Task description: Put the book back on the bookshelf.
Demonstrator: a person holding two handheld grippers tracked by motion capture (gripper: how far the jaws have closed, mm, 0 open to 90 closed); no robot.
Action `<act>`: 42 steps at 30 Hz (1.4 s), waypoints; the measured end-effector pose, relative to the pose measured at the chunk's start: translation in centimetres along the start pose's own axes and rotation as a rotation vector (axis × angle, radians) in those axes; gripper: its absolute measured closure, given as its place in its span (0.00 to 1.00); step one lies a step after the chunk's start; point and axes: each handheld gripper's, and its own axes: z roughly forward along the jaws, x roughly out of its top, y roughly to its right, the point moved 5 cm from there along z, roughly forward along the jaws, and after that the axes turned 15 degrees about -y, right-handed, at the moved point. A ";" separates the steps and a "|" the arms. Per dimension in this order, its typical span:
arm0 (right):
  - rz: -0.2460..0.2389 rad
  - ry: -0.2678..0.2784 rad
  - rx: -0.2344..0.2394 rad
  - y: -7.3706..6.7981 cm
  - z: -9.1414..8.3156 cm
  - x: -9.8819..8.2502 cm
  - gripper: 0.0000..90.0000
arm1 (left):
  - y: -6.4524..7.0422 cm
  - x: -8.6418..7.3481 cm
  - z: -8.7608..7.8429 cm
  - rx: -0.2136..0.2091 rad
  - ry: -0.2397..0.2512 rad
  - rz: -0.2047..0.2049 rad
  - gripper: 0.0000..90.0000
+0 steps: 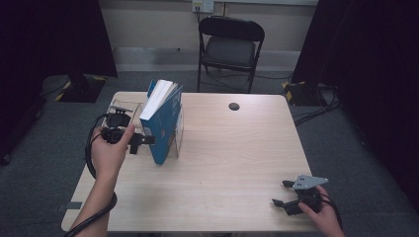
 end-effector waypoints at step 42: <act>-0.002 -0.001 0.001 0.0 0.0 0.0 0.18 | -3.3 -6.1 6.5 -0.068 -0.067 -0.057 0.22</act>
